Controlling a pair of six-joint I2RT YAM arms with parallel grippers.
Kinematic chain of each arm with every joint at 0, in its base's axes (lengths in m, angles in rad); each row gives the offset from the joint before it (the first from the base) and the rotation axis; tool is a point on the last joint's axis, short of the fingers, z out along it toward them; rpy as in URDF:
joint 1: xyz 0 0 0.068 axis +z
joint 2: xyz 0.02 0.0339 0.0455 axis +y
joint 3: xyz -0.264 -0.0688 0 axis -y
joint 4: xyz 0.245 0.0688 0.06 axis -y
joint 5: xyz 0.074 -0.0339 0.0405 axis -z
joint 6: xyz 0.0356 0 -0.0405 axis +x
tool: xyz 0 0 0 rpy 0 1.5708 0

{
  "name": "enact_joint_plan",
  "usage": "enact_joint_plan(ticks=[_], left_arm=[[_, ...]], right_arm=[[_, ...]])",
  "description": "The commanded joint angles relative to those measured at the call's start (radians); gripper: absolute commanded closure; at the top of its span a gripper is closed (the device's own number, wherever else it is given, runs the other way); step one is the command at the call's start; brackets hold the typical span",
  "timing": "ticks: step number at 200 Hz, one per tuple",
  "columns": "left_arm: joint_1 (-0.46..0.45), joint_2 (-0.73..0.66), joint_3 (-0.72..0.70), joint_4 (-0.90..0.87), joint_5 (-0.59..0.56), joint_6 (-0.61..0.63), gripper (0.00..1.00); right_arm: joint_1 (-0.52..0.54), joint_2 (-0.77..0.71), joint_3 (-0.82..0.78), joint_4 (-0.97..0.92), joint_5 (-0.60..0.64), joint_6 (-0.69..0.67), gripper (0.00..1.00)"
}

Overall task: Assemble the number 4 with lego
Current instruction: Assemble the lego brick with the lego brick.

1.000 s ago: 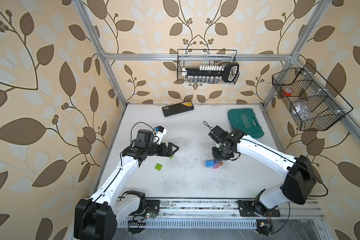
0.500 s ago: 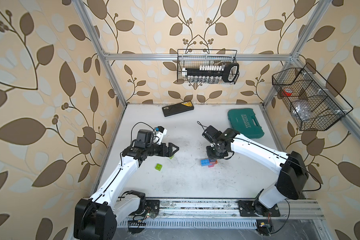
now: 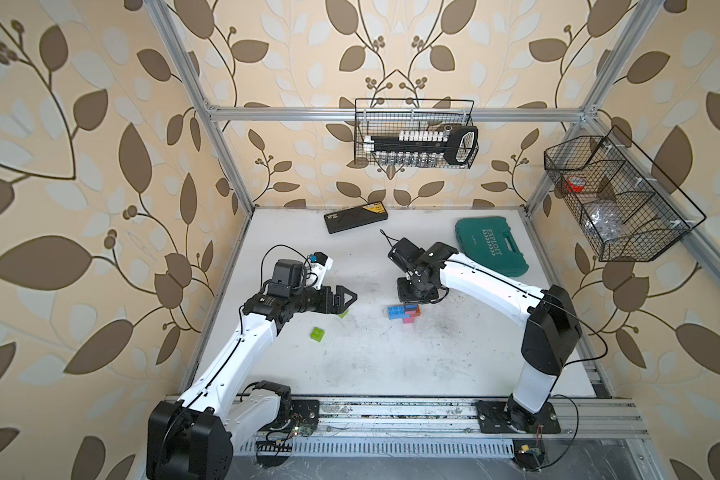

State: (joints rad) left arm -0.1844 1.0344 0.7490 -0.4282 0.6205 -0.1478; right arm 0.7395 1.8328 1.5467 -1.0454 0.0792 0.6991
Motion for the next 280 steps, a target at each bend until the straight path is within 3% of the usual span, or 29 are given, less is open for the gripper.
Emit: enact_joint_plan(ticks=[1,45,186,253,280], left_arm=[[-0.009,-0.023,0.036,-0.011,-0.005,0.024,0.01],[-0.009,-0.022,0.037,-0.012,-0.008,0.025,0.01],[-0.009,-0.023,0.034,-0.009,-0.011,0.024,0.01],[-0.009,-0.025,0.035,-0.009,-0.013,0.024,0.01],[-0.009,-0.027,0.033,-0.007,-0.013,0.024,0.01]], right_arm=[[-0.010,0.130,-0.074,-0.004,-0.018,0.013,0.87],[-0.017,0.101,-0.071,-0.008,-0.022,0.002,0.76],[0.012,0.018,-0.112,-0.024,-0.002,0.023,0.66],[0.012,-0.001,-0.076,-0.021,0.006,0.017,0.42],[0.011,-0.025,-0.061,-0.022,0.011,0.013,0.36]])
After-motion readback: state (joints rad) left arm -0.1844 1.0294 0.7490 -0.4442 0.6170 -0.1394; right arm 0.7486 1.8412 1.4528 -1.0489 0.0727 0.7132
